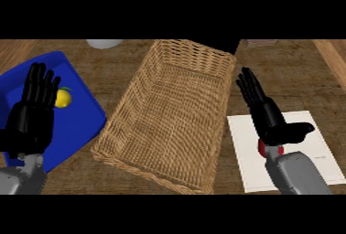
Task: Pick the tomato from the placemat and place it in the basket
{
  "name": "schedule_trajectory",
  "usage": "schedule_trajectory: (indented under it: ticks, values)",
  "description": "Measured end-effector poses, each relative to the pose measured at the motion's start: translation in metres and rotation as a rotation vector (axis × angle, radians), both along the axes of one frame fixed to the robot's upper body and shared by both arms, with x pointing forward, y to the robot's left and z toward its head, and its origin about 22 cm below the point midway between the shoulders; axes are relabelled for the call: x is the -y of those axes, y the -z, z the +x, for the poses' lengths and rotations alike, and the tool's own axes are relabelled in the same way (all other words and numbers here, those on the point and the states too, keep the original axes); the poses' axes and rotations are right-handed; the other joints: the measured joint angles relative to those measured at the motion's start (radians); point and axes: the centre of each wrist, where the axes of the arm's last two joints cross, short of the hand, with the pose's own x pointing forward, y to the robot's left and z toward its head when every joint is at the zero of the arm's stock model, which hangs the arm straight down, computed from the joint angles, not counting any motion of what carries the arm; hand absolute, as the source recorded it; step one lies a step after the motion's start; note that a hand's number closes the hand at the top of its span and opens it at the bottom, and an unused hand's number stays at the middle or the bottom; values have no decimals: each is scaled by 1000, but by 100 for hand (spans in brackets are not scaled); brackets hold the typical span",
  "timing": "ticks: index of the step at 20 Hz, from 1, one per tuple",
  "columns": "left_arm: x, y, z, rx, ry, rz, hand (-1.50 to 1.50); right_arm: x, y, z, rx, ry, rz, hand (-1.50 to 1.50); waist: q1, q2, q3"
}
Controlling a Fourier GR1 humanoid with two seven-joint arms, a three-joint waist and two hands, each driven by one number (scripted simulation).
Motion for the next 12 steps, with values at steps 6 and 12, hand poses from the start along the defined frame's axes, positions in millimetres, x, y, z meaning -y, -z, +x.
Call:
schedule_trajectory:
  ticks: [6,12]
  values:
    - [-13,-6,2,6,78,253,0,-7,-21,10,-3,-177,-23,150,-9,31,7]
    - [-20,1,4,-52,158,383,0,-73,-15,-17,-39,-175,199,-150,-25,34,11]
